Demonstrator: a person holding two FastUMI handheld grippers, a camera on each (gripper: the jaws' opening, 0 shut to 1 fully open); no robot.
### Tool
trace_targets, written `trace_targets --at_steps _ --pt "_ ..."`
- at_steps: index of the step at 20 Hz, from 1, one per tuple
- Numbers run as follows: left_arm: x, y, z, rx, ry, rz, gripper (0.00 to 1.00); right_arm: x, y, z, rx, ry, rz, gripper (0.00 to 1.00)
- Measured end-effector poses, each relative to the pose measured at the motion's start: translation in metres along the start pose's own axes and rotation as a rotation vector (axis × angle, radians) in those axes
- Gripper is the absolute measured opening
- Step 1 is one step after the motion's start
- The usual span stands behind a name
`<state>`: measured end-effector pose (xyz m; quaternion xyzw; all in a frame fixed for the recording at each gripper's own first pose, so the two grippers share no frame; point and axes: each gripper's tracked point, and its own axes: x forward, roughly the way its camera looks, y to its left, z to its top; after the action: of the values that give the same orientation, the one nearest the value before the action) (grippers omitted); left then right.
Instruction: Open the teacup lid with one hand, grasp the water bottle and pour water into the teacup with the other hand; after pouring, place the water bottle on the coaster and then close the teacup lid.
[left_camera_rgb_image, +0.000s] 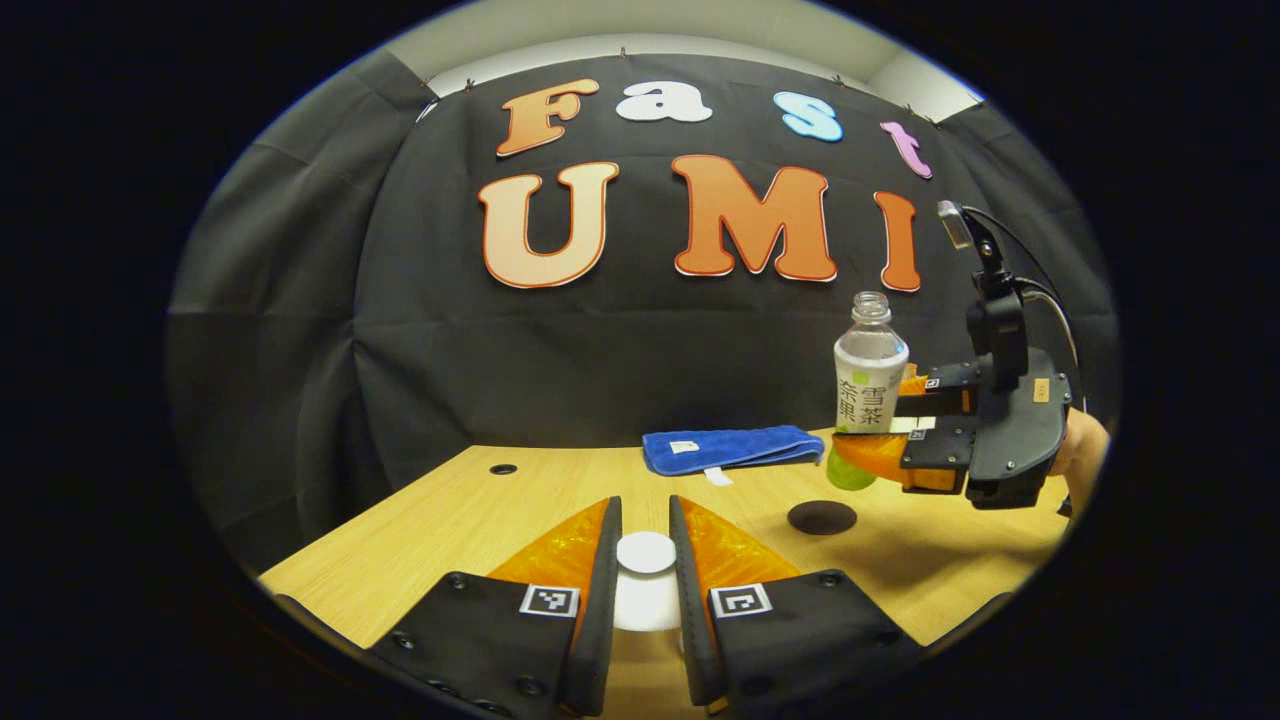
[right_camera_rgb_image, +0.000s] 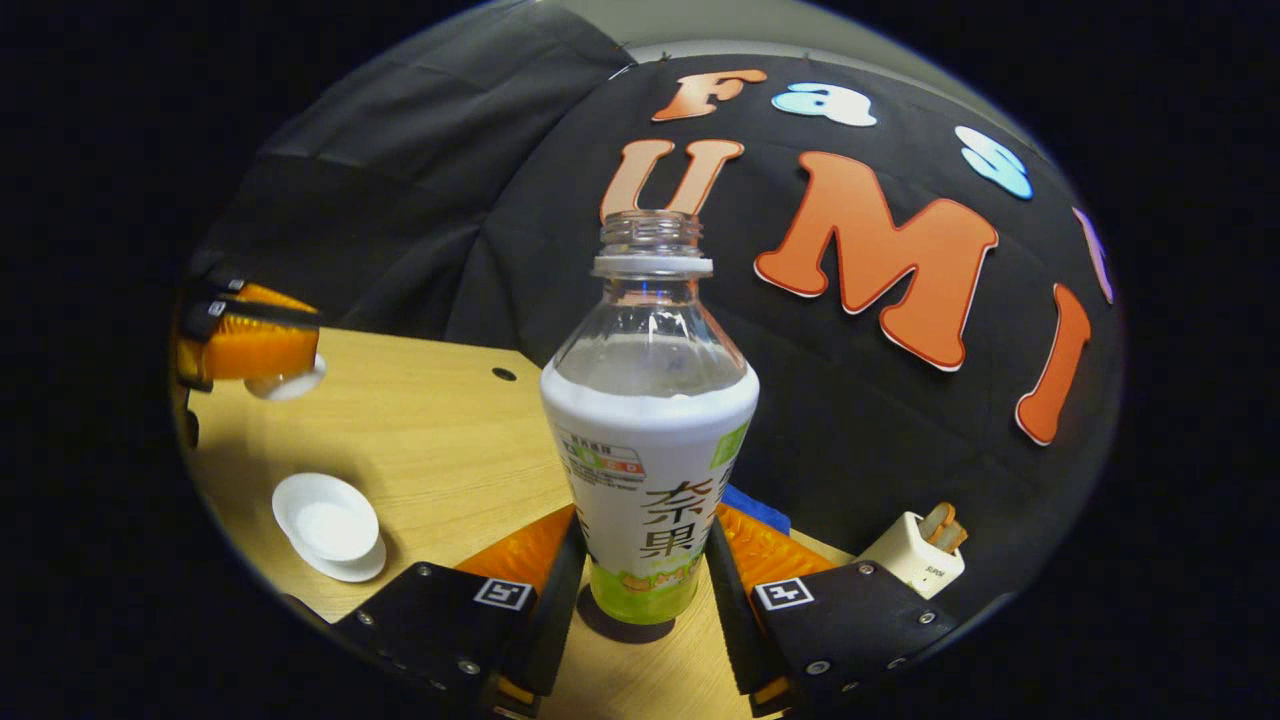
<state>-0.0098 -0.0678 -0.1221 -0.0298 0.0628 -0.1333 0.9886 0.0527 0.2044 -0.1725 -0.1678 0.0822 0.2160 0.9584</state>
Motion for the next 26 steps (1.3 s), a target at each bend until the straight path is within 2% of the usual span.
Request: trace_targets --at_steps 10,18,20,21,23,24,26 --pt "0.013 -0.053 -0.025 -0.044 0.057 -0.077 0.34 0.007 0.004 -0.002 0.29 -0.007 0.023 0.66" --pt "0.021 -0.067 -0.059 -0.076 0.142 -0.097 0.34 0.013 -0.001 -0.014 0.347 0.01 0.011 0.67" --pt "0.019 -0.069 -0.062 -0.075 0.149 -0.098 0.31 0.02 -0.005 -0.02 0.365 0.011 0.005 0.66" --pt "0.019 -0.069 -0.062 -0.074 0.149 -0.098 0.34 0.023 -0.005 -0.023 0.38 0.011 0.005 0.66" --pt "0.019 -0.07 -0.06 -0.072 0.147 -0.099 0.34 0.032 -0.002 -0.033 0.413 0.026 0.011 0.66" --pt "0.019 -0.07 -0.06 -0.072 0.147 -0.098 0.31 0.036 0.001 -0.038 0.422 0.044 0.013 0.66" --pt "0.019 -0.069 -0.059 -0.07 0.146 -0.095 0.34 0.04 0.002 -0.049 0.403 0.08 0.004 0.66"
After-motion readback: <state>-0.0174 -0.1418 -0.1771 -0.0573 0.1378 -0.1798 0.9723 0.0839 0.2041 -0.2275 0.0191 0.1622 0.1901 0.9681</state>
